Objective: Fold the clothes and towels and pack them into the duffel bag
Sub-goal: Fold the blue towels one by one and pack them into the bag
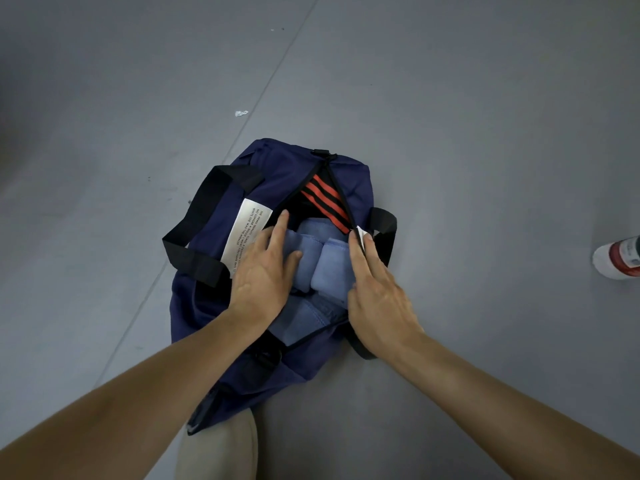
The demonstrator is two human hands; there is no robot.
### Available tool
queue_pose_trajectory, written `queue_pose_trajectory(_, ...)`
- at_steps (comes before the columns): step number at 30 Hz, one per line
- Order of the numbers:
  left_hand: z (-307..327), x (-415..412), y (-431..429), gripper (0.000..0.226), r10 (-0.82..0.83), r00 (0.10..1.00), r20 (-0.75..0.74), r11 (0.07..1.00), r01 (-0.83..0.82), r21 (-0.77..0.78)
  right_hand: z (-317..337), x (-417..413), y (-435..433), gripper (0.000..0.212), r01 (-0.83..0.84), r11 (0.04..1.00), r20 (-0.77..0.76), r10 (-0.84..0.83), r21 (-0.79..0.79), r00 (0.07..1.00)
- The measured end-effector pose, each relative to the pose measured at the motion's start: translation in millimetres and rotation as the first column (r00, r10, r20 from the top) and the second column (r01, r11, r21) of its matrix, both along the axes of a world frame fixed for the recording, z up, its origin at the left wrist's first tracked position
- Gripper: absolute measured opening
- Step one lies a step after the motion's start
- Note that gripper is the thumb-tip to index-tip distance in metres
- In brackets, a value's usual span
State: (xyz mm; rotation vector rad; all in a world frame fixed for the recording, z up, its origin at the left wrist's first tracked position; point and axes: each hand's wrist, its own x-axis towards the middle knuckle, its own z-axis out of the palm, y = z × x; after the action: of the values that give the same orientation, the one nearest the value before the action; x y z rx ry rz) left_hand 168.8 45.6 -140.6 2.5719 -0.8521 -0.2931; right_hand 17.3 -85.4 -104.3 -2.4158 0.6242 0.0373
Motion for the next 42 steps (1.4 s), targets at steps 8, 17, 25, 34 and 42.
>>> queue_pose_trajectory(8,69,-48,-44,0.054,-0.269,0.96,0.074,0.915,0.278,-0.292,37,-59,-27,0.07,0.031,0.994,0.056,-0.037,0.105,0.998)
queue_pose_trajectory(17,124,-157,-128,0.072,-0.655,0.748,-0.103,0.749,0.624,-0.223,81,-244,-125,0.068,0.307,0.95,-0.022,-0.309,-0.06,0.951)
queue_pose_trajectory(25,110,-287,-231,0.07,-0.802,0.564,-0.198,0.587,0.806,-0.08,32,-385,-187,0.068,0.646,0.749,-0.005,-0.654,-0.145,0.757)
queue_pose_trajectory(34,22,-402,-297,0.069,-0.78,0.534,-0.327,0.561,0.828,0.013,-74,-437,-222,0.065,0.698,0.704,-0.178,-0.71,-0.13,0.682)
queue_pose_trajectory(42,2,-363,-267,0.064,-0.681,0.642,-0.354,0.639,0.756,0.141,-96,-425,-240,0.028,0.67,0.658,-0.021,-0.719,-0.344,0.695)
